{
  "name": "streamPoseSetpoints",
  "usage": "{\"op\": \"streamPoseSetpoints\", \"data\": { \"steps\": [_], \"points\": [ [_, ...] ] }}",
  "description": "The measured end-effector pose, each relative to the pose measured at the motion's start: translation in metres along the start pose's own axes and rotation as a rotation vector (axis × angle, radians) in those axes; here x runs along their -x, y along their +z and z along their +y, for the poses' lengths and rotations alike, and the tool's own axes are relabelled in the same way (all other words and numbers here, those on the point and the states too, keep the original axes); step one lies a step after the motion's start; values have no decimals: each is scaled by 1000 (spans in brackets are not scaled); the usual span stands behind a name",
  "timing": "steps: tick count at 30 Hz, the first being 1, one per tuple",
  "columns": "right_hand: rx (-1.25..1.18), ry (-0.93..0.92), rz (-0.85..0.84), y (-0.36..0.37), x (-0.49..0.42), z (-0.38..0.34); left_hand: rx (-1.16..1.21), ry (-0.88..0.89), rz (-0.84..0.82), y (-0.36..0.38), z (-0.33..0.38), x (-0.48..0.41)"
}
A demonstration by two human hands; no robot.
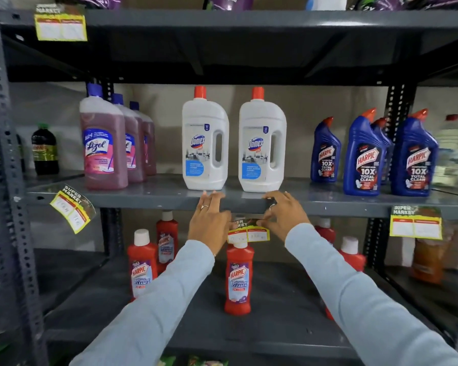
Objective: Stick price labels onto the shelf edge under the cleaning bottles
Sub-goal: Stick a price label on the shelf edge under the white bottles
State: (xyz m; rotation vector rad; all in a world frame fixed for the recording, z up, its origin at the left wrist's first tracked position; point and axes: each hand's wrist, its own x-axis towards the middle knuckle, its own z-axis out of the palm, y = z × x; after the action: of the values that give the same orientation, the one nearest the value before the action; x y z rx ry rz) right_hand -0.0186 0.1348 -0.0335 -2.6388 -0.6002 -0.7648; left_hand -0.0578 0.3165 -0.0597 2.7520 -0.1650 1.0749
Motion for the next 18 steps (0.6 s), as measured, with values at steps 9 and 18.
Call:
{"op": "streamPoseSetpoints", "data": {
  "steps": [9,18],
  "points": [
    [-577,313,71,-12,-15,-9,134,-30,-235,-48,-9,-38],
    [-579,466,65,-14,-31,-11,184,-161,-191,-46,-6,-51]
  ]
}}
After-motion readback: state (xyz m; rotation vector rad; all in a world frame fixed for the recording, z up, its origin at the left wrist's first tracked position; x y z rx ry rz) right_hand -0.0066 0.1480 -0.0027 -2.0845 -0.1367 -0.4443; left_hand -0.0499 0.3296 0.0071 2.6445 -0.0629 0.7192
